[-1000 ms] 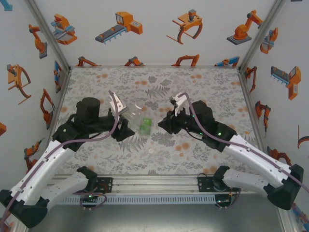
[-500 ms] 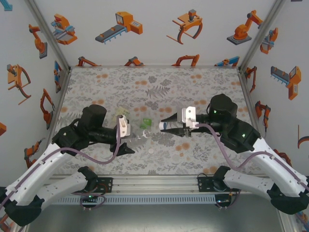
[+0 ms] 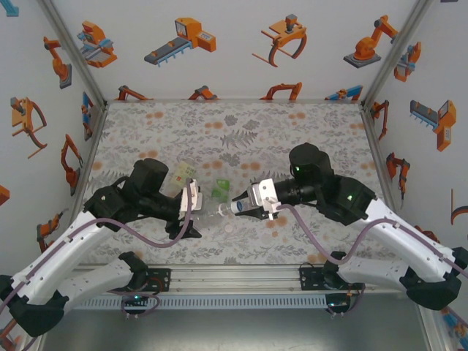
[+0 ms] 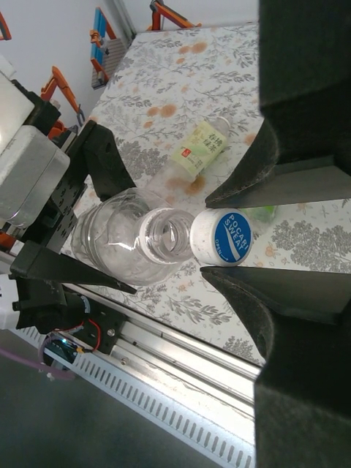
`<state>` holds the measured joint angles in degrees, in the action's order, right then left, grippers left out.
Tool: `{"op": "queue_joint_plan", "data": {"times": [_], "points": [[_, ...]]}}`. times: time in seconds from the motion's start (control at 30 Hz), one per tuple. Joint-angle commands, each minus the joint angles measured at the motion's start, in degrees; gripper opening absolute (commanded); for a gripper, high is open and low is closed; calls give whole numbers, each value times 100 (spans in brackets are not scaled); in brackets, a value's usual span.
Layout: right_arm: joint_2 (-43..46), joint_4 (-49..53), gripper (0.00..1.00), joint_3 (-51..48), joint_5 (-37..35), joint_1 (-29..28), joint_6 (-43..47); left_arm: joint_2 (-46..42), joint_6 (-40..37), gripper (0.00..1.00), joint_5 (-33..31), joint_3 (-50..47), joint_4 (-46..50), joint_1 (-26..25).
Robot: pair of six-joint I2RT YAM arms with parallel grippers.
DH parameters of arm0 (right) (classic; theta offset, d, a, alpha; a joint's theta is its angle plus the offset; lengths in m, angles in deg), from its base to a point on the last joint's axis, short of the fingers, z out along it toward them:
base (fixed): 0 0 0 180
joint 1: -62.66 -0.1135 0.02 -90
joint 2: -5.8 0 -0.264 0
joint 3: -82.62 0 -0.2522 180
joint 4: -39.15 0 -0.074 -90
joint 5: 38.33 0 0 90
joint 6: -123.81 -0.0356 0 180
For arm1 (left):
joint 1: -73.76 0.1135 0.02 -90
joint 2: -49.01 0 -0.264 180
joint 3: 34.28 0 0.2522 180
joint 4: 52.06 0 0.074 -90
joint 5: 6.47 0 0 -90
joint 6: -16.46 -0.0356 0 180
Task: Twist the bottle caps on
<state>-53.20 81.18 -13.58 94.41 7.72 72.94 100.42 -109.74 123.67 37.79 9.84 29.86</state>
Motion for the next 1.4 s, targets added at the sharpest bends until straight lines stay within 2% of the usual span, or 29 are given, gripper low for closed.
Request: {"op": "queue_joint_plan", "data": {"times": [0.0,0.43,0.77,1.0,1.37], "points": [[-50,-132,0,144,-28,-118,194,17,-159,0,190,163,134,-32],[-197,-245,0,194,-3,-289,199,171,-207,0,268,189,177,-90],[-312,149,0,321,120,-298,448,211,-265,0,498,263,177,-110],[-375,359,0,352,470,-305,698,312,-255,0,765,348,177,-138],[-398,684,0,364,217,-445,1044,468,-247,0,1144,458,171,-146]]}}
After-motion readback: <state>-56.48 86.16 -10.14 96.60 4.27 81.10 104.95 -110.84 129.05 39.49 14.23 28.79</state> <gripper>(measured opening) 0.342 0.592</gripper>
